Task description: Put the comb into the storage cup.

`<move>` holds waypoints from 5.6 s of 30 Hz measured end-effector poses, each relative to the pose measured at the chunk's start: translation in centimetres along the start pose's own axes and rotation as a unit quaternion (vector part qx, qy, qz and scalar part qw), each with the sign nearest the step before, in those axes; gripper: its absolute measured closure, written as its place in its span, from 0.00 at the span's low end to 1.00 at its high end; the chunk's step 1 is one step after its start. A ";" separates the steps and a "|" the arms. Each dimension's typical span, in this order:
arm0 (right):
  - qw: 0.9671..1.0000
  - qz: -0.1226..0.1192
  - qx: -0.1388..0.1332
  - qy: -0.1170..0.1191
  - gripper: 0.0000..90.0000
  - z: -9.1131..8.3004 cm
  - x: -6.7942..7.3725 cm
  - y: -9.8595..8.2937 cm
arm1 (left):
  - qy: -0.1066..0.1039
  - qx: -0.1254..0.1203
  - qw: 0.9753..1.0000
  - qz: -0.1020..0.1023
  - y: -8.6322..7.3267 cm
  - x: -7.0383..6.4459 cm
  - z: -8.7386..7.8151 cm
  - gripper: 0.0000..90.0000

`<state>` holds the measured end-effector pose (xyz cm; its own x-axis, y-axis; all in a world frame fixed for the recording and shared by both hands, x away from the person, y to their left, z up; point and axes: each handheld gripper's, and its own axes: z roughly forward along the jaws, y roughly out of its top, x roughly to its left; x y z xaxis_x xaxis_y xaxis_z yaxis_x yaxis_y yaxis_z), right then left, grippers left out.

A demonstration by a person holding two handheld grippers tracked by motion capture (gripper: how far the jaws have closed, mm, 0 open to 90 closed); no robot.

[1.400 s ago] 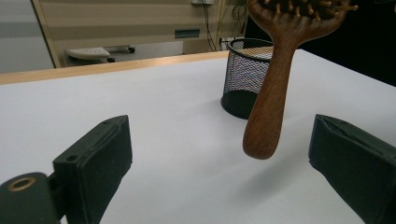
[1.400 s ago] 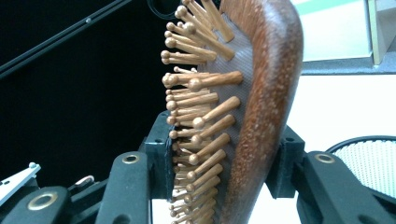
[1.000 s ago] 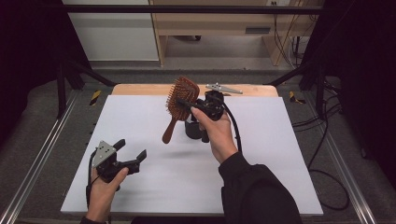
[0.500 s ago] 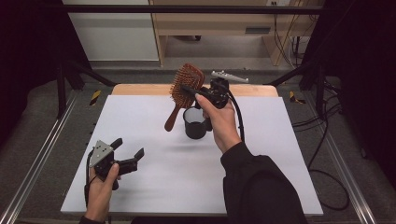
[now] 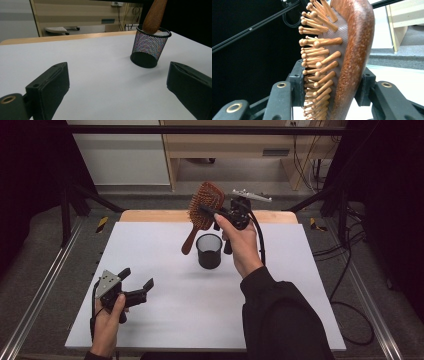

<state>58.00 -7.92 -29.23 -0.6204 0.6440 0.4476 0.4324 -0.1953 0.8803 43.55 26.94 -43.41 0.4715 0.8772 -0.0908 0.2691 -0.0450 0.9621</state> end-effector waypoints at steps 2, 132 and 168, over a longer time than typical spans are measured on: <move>1.000 0.000 -0.001 -0.002 0.59 -0.2 -0.2 0.3 | 0.001 -0.001 1.000 -0.002 0.0 0.1 0.0 0.05; 0.995 -0.004 0.061 -0.077 0.58 2.1 -7.0 -4.6 | -0.020 -0.001 1.000 0.004 -0.1 0.0 0.0 0.03; 0.995 0.002 0.062 -0.076 0.56 2.3 -7.9 -4.6 | -0.019 0.002 1.000 0.002 -0.1 0.2 0.1 0.03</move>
<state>62.37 -10.39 -37.20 -0.5162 0.7500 0.4136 0.5173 -0.1118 0.8485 43.65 27.06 -43.55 0.5039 0.8584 -0.0964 0.2701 -0.0506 0.9615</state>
